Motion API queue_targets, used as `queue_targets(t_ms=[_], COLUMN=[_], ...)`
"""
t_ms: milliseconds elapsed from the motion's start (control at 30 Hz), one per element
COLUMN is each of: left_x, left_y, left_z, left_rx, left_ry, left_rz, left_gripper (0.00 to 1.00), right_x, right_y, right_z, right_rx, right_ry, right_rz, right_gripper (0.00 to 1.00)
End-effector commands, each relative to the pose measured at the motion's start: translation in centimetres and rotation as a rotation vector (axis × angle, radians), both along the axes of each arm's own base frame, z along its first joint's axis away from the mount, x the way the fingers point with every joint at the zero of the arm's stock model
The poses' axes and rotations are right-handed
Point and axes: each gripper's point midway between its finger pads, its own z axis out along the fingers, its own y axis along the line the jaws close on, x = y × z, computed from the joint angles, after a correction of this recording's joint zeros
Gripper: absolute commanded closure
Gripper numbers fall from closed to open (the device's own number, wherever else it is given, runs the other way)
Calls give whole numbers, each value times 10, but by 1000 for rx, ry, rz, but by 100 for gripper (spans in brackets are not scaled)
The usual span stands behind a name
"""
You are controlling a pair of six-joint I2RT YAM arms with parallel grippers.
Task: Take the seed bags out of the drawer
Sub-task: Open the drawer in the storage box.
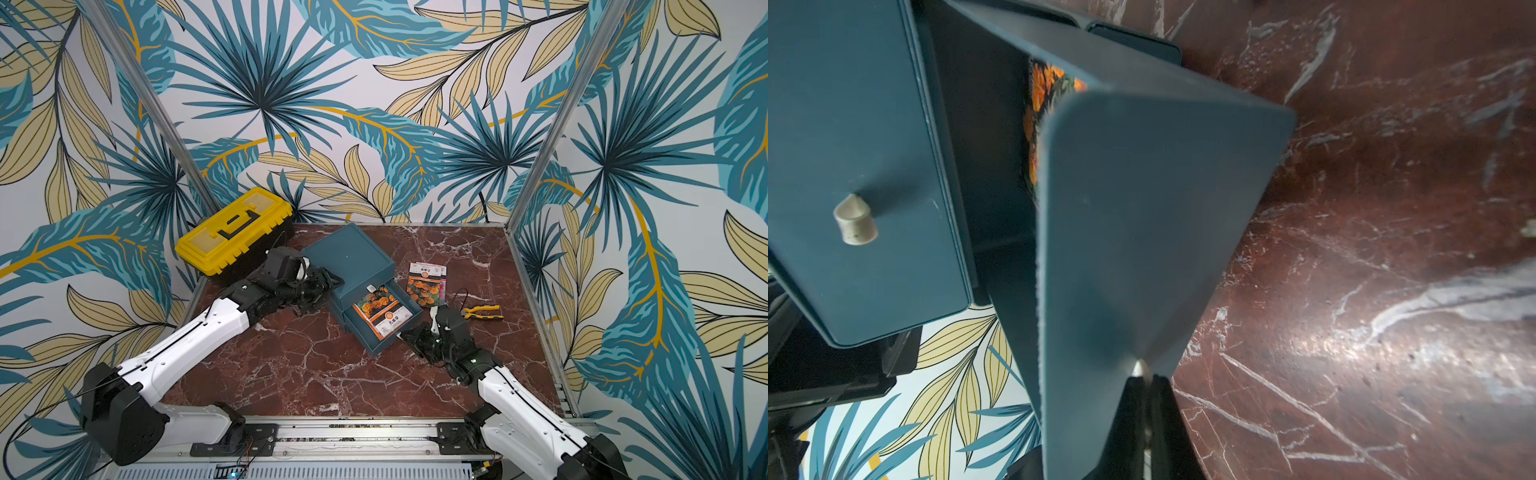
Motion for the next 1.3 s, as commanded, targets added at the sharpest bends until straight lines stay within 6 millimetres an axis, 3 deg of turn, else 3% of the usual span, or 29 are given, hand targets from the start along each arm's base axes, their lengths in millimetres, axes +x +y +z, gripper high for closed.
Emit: queue_targets(t_ms=[0,467,700,833,1133,1267], left_x=[-3,-3,-3,-3,-2,-2], left_y=[5,4,4,4,4,5], left_z=[-4,-4,-6,-6,-4,-1], left_rx=[6,5,4,1,-1,3], left_ry=[-3,-3,1,-1,-12,-24], left_rz=[0,-3,-6,-5,-2,-4], left_gripper=[34,34,33,33,33,33], right_x=[-2,-6,-6,-13,-37,-38], right_y=[-5,-9,-9,-14,-42,-53], right_z=[-4,-2,-2,-6,4,28], right_rx=[-29,-32,-37,-78,-242,-365], right_ry=[5,6,5,33,46,-21], right_rz=[-3,-15,-12,-7,6,61], right_gripper=[99,99,70,60,52,52])
